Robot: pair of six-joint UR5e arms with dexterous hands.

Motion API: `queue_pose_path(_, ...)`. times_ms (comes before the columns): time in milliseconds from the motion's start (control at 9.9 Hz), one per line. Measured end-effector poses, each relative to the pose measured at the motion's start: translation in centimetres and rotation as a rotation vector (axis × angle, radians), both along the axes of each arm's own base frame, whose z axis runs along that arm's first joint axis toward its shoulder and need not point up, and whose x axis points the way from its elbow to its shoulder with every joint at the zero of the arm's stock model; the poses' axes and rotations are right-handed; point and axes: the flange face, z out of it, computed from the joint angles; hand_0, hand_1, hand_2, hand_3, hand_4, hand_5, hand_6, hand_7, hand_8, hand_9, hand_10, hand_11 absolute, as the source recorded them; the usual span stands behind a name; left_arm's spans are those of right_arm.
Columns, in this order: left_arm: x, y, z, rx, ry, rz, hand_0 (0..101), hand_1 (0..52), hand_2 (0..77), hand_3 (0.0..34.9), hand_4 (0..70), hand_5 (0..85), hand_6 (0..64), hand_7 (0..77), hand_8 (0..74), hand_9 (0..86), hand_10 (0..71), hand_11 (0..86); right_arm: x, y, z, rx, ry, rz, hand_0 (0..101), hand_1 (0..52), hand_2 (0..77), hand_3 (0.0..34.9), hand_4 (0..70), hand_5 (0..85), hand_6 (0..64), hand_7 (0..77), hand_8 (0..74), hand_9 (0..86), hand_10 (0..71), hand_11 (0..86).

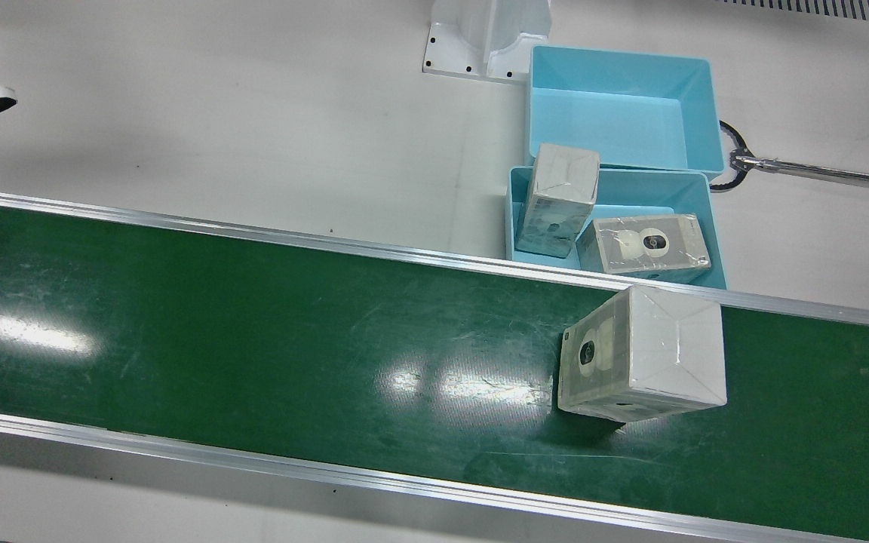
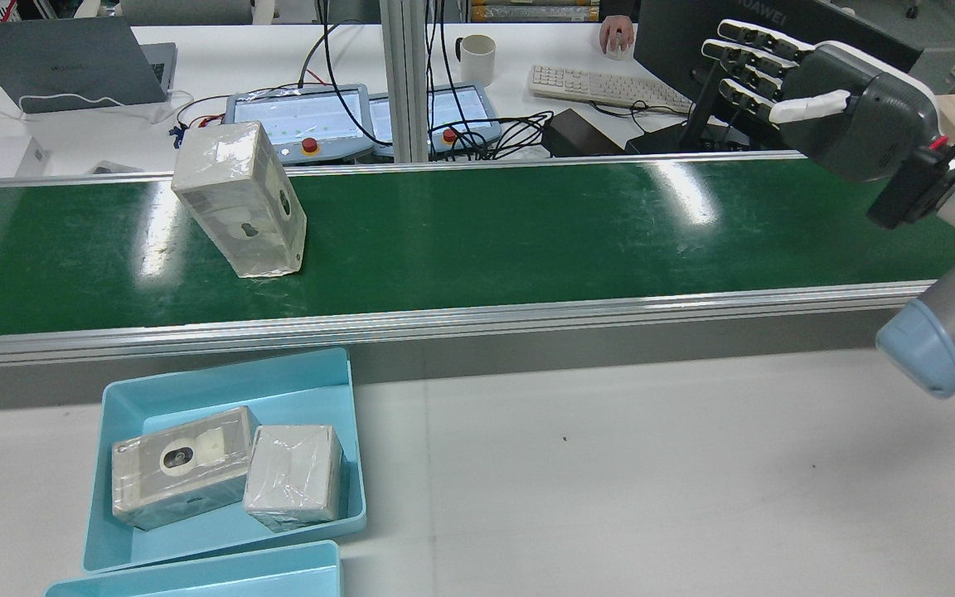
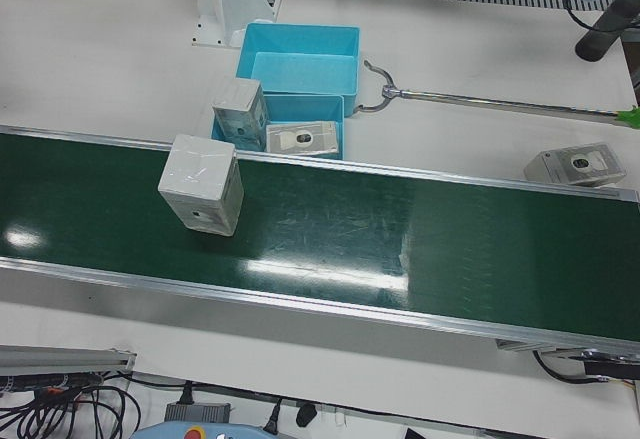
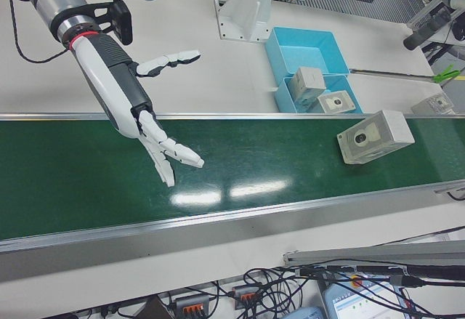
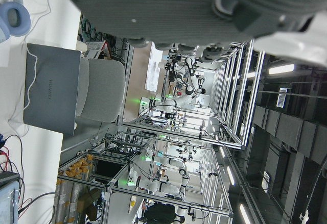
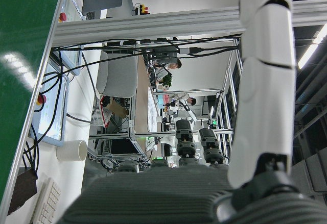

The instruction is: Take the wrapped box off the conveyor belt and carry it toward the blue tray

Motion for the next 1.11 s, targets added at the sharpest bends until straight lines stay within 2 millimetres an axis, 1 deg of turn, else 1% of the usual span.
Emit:
queue_pose_path(101, 0.0, 0.0, 0.0, 0.0, 0.0, 0.0, 0, 0.0, 1.1, 0.0, 0.0, 1.1, 0.0, 0.5, 0.5, 0.0, 0.5, 0.5, -0.01, 0.0, 0.01, 0.0, 0.0, 0.0, 48, 15.3, 9.8, 6.7, 1.6, 14.7, 0.0, 14.2, 0.0, 2.2, 0.0, 1.6)
queue_pose_path(202, 0.0, 0.0, 0.0, 0.0, 0.0, 0.0, 0, 0.0, 1.1, 0.0, 0.0, 1.1, 0.0, 0.5, 0.5, 0.0, 0.5, 0.0, -0.05, 0.0, 0.01, 0.0, 0.0, -0.001, 48, 18.0, 10.9, 6.7, 1.6, 15.8, 0.0, 14.2, 0.0, 2.7, 0.0, 1.6)
queue_pose_path(404, 0.0, 0.0, 0.0, 0.0, 0.0, 0.0, 0, 0.0, 0.5, 0.0, 0.0, 1.1, 0.0, 0.5, 0.5, 0.0, 0.5, 0.0, -0.14, 0.02, 0.01, 0.0, 0.0, -0.003, 49, 18.0, 12.0, 6.7, 1.6, 15.3, 0.0, 14.2, 0.0, 2.7, 0.0, 1.6)
queue_pose_path(505, 0.0, 0.0, 0.0, 0.0, 0.0, 0.0, 0, 0.0, 1.1, 0.0, 0.0, 1.1, 0.0, 0.5, 0.5, 0.0, 0.5, 0.0, -0.16, 0.02, 0.01, 0.0, 0.0, -0.003, 49, 16.9, 12.5, 6.8, 1.6, 15.3, 0.0, 14.2, 0.0, 2.7, 0.0, 1.6)
queue_pose_path(606, 0.0, 0.0, 0.0, 0.0, 0.0, 0.0, 0, 0.0, 1.1, 0.0, 0.0, 1.1, 0.0, 0.5, 0.5, 0.0, 0.5, 0.0, -0.16, 0.02, 0.01, 0.0, 0.0, -0.003, 49, 15.8, 10.4, 6.6, 1.6, 15.3, 0.0, 14.2, 0.0, 2.7, 0.0, 1.6)
queue_pose_path(707, 0.0, 0.0, 0.0, 0.0, 0.0, 0.0, 0, 0.0, 1.1, 0.0, 0.0, 1.1, 0.0, 0.5, 0.5, 0.0, 0.5, 0.0, -0.14, 0.01, 0.01, 0.0, 0.0, -0.002, 49, 15.8, 10.4, 6.6, 1.6, 15.3, 0.0, 14.2, 0.0, 2.7, 0.0, 1.6)
queue_pose_path(808, 0.0, 0.0, 0.0, 0.0, 0.0, 0.0, 0, 0.0, 1.1, 0.0, 0.0, 1.1, 0.0, 0.5, 0.5, 0.0, 0.5, 0.0, -0.12, 0.01, 0.0, 0.0, 0.0, -0.002, 48, 15.8, 8.7, 6.6, 0.5, 15.3, 0.0, 14.2, 0.0, 2.7, 0.0, 1.6)
queue_pose_path(1111, 0.0, 0.0, 0.0, 0.0, 0.0, 0.0, 0, 0.0, 1.1, 0.0, 0.0, 1.1, 0.0, 0.5, 0.5, 0.0, 0.5, 0.0, -0.26, 0.0, 0.07, -0.001, 0.001, -0.004, 48, 15.8, 8.7, 6.7, 0.5, 14.2, 0.0, 13.1, 0.0, 2.7, 0.0, 1.6)
